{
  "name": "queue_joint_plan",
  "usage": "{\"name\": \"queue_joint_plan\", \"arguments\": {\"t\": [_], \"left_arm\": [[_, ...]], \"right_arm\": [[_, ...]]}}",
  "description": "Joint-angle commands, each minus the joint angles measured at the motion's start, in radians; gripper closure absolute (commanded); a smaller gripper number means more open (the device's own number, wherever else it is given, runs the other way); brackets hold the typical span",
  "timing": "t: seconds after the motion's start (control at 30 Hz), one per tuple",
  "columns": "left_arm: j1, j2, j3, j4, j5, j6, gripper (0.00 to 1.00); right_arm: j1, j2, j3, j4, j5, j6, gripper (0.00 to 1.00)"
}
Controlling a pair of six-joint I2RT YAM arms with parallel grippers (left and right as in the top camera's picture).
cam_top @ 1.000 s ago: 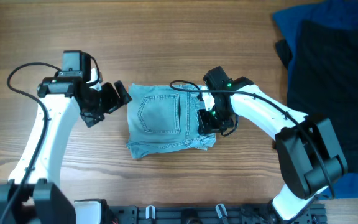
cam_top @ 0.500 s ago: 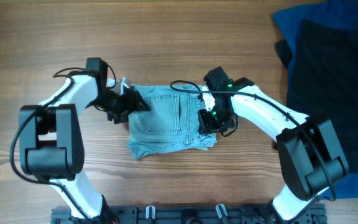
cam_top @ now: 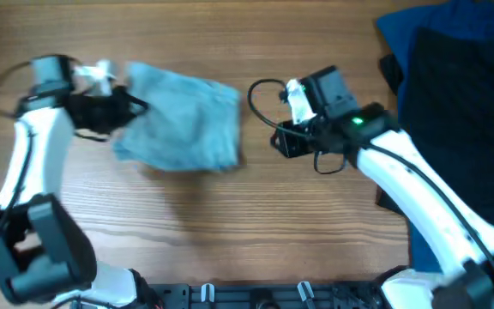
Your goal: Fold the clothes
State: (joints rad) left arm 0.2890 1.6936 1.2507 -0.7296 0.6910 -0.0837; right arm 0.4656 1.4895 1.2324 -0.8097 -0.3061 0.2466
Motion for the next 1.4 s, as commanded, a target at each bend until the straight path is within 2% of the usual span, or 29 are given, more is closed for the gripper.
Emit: {"name": "queue_joint_plan", "arguments": {"t": [0.0,0.1,0.2,0.4,0.43,0.47,0.57,0.6,0.67,0.7,0.73,0.77,0.8,0.87,1.03,1.07,1.23,1.37], "left_arm": [[0.153,0.014,0.014,0.063,-0.116,-0.036,0.96],[0.244,0.071,0.014,0.124,-0.228,-0.038,0.96],[0.319,0.148,0.014,0.15,-0.356,-0.115,0.96],[0.375,0.178,0.013,0.007,-0.588,-0.221,0.96],[0.377,0.169,0.013,-0.012,-0.588,-0.225,0.88],[0.378,0.151,0.013,-0.039,-0.59,-0.222,0.71],[0.377,0.075,0.017,-0.117,-0.714,-0.214,0.59],[0.377,0.025,0.019,-0.135,-0.746,-0.217,0.48],[0.377,-0.063,0.019,-0.141,-0.733,-0.216,0.45],[0.374,-0.103,0.019,-0.144,-0.733,-0.216,0.47],[0.369,-0.153,0.019,-0.147,-0.722,-0.211,0.59],[0.357,-0.198,0.019,-0.146,-0.688,-0.208,0.8],[0.339,-0.222,0.019,-0.142,-0.641,-0.175,0.95],[0.264,-0.212,0.013,-0.085,-0.511,0.037,0.96],[0.11,-0.028,0.009,-0.068,-0.497,0.196,0.96],[0.075,0.034,0.009,-0.06,-0.497,0.243,0.96],[-0.015,0.233,0.009,0.074,-0.501,0.34,0.96],[-0.023,0.338,0.009,0.138,-0.505,0.349,0.96]], "right_arm": [[-0.005,-0.06,0.007,0.004,0.029,0.069,0.71],[-0.005,-0.06,0.006,-0.008,0.017,0.071,0.72],[-0.005,-0.059,0.006,-0.018,0.013,0.071,0.72],[-0.005,-0.059,0.006,-0.021,-0.008,0.071,0.72],[-0.005,-0.059,0.006,-0.02,-0.008,0.071,0.72],[-0.005,-0.059,0.006,-0.019,-0.008,0.071,0.72],[-0.005,-0.059,0.006,-0.016,-0.009,0.071,0.72],[-0.005,-0.059,0.006,-0.014,-0.008,0.071,0.72],[-0.005,-0.059,0.006,-0.013,-0.008,0.071,0.72],[-0.005,-0.059,0.006,-0.013,-0.008,0.07,0.72],[-0.005,-0.059,0.006,-0.013,-0.008,0.071,0.72],[-0.005,-0.059,0.006,-0.01,-0.008,0.071,0.72],[-0.005,-0.059,0.006,-0.004,-0.008,0.071,0.72],[-0.005,-0.059,0.006,0.036,-0.008,0.071,0.71],[-0.005,-0.059,0.006,0.091,-0.008,0.142,0.7],[-0.005,-0.059,0.006,0.097,-0.008,0.15,0.66],[-0.005,-0.059,0.006,0.107,-0.008,0.185,0.66],[-0.005,-0.059,0.006,0.112,-0.005,0.202,0.66]]}}
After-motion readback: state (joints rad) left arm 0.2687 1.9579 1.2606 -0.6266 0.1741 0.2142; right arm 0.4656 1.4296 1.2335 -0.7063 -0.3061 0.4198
